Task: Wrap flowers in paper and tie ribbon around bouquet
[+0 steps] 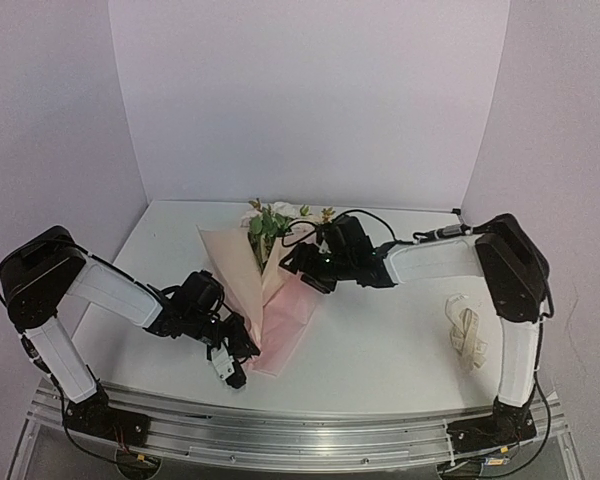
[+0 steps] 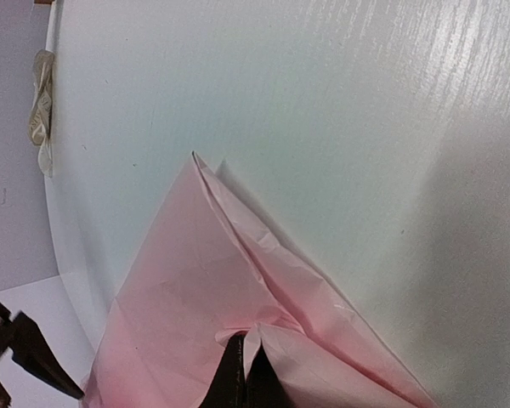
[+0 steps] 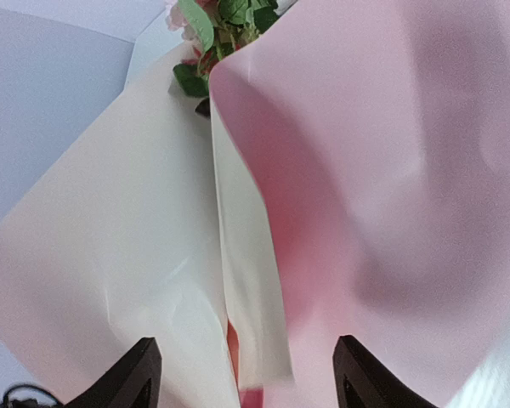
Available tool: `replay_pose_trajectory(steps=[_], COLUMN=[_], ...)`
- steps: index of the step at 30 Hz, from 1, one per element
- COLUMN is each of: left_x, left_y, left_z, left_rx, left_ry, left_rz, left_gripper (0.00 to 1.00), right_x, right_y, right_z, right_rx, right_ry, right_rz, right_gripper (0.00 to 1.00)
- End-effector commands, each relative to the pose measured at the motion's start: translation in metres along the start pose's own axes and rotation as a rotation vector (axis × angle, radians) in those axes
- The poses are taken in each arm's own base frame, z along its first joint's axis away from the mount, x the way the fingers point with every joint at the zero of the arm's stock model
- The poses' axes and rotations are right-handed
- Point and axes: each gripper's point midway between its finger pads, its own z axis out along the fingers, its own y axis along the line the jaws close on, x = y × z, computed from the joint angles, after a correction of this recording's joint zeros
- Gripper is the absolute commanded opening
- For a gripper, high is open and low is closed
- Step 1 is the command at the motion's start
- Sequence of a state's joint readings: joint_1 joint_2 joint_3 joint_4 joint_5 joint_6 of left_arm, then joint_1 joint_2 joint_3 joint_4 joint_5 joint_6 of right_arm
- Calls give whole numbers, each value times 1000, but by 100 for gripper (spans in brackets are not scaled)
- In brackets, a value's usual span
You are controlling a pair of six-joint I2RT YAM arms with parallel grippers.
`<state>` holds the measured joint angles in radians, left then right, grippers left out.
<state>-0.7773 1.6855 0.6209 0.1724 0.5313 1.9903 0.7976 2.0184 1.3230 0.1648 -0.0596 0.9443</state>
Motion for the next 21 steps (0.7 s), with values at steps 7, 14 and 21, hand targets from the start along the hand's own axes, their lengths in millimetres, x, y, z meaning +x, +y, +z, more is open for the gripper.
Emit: replay_pose_trajectory(steps=[7, 14, 21], left_x=[-9, -17, -15], left_y=[-5, -9, -18], left_z=[3, 5, 6], left_rx=[33, 47, 77], left_ry=[-60, -114, -107], left_rz=[212, 319, 305], left_gripper=[0, 0, 0], right_x=[-22, -23, -35], right_y=[3, -27, 32], right_z=[80, 98, 21], right_rx=[-66, -1, 4], right_ry=[52, 36, -56], right_rz=[-26, 3, -250], right_gripper=[1, 13, 83])
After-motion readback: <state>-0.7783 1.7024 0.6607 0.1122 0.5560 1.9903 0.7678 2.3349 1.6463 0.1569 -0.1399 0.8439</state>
